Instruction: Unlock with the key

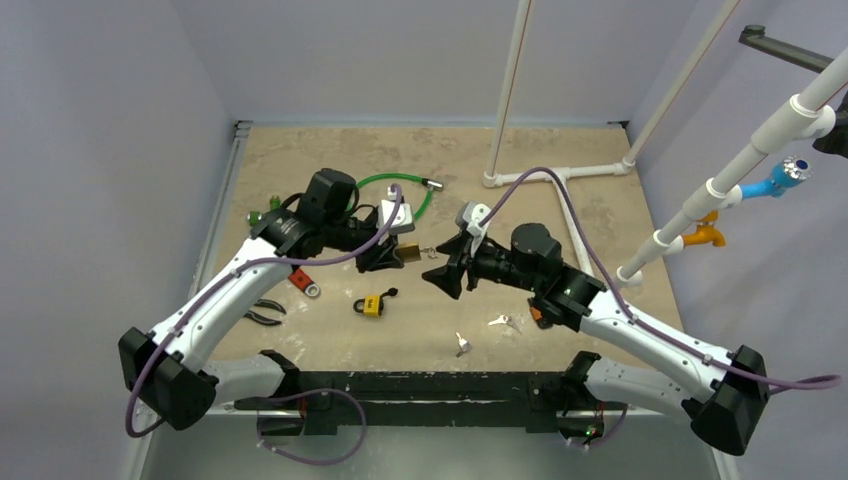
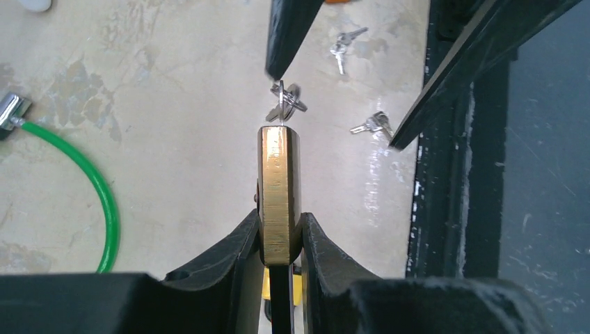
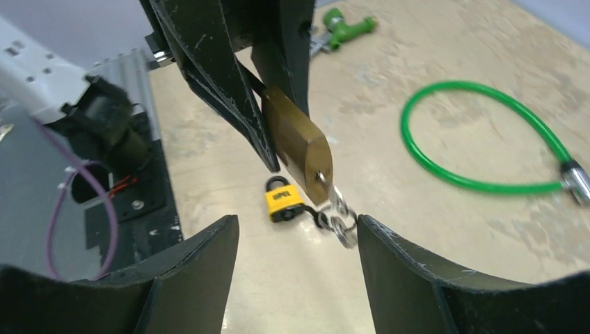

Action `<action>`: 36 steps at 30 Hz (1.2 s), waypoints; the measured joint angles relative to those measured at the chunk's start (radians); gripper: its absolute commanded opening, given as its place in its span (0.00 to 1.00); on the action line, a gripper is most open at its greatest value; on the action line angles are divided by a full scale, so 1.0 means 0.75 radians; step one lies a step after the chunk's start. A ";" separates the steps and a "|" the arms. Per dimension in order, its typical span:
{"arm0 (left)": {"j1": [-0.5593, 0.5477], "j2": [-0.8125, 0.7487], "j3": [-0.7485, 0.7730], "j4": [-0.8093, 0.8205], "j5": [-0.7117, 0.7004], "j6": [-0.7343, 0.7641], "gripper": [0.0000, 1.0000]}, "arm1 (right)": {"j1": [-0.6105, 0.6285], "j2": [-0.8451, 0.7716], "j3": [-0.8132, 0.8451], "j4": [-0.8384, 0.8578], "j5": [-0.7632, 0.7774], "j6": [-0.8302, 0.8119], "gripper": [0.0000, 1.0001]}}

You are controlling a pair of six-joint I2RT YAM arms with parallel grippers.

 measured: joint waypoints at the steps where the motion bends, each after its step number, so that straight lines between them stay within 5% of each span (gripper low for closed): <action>1: 0.037 0.042 -0.010 0.043 0.014 -0.001 0.00 | -0.038 -0.001 -0.018 0.004 0.012 0.023 0.63; 10: 0.104 0.097 -0.117 0.164 0.099 0.025 0.00 | -0.344 -0.014 -0.078 0.101 -0.100 0.161 0.62; 36: 0.104 -0.163 -0.088 -0.142 0.253 0.284 0.00 | -0.371 0.069 -0.006 0.281 -0.802 0.240 0.44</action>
